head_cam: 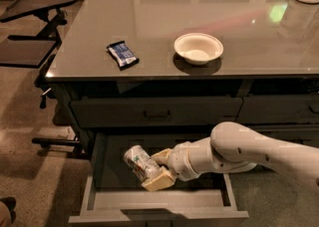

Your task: Place 7up can into middle drawer

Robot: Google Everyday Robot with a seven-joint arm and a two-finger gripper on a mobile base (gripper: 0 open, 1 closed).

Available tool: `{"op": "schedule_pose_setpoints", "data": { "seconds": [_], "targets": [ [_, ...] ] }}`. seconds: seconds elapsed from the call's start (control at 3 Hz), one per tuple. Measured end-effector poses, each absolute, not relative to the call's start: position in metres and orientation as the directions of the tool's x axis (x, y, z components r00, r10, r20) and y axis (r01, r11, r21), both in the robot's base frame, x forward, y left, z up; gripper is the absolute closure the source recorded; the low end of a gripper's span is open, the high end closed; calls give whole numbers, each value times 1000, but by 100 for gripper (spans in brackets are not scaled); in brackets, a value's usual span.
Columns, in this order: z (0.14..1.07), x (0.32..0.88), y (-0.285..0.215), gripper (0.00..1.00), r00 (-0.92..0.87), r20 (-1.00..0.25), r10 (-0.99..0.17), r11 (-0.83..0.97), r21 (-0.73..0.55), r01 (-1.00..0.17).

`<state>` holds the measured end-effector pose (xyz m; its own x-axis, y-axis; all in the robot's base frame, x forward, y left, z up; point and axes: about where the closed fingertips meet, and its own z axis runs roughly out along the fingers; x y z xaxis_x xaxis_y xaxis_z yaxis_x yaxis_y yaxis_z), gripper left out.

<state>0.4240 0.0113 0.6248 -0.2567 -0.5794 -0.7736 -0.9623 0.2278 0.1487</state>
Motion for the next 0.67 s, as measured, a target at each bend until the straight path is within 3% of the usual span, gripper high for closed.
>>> {"op": "schedule_pose_setpoints", "data": {
  "seconds": [0.67],
  "targets": [
    [600, 445, 9, 100, -249, -768, -591, 255, 115, -960]
  ]
}}
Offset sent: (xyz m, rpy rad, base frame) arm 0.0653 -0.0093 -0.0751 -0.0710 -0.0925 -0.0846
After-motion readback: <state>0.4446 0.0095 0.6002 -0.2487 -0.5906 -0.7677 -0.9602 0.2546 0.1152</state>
